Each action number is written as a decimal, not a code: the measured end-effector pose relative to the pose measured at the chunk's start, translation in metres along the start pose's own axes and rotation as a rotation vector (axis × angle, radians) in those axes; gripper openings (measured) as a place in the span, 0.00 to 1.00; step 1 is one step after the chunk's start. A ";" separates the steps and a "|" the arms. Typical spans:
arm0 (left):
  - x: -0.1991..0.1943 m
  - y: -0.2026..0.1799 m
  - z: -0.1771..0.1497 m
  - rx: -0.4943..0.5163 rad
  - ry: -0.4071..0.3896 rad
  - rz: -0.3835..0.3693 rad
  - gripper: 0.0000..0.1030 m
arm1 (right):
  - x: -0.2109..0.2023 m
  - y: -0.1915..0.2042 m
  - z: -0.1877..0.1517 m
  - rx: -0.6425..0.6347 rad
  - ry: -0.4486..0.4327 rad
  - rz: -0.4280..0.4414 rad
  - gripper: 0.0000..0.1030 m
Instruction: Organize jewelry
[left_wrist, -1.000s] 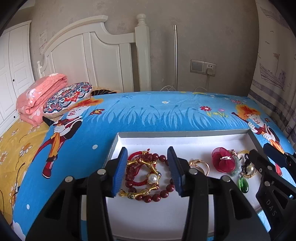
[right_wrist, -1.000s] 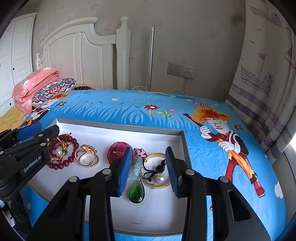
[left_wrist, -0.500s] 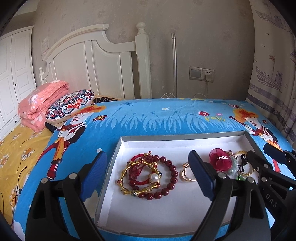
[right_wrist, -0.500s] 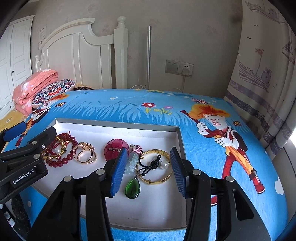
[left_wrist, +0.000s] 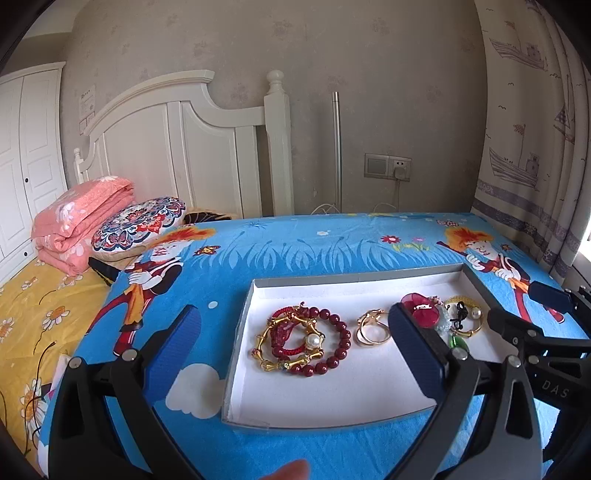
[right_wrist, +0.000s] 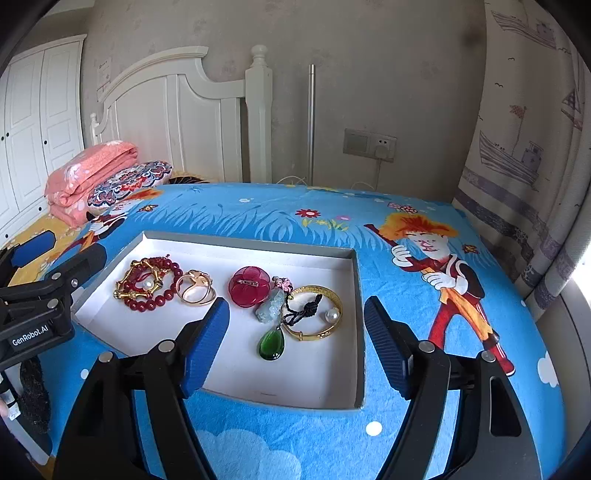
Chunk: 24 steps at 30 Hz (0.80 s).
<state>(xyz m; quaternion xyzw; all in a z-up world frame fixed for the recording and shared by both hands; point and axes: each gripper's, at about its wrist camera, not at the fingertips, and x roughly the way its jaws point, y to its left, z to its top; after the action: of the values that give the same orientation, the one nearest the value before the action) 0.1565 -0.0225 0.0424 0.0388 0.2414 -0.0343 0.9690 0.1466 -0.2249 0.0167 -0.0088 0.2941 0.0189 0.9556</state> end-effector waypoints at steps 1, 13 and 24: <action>-0.005 0.001 0.001 -0.003 -0.006 0.001 0.95 | -0.005 0.000 -0.002 0.007 -0.007 0.004 0.73; -0.055 0.001 -0.022 -0.001 -0.029 -0.036 0.95 | -0.048 0.000 -0.028 0.034 -0.036 0.002 0.82; -0.075 -0.003 -0.032 -0.013 0.012 -0.049 0.95 | -0.064 0.004 -0.030 0.029 -0.004 0.002 0.82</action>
<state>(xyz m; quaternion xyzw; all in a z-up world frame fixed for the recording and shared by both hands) 0.0753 -0.0189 0.0493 0.0267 0.2481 -0.0563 0.9667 0.0766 -0.2240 0.0274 0.0053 0.2926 0.0158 0.9561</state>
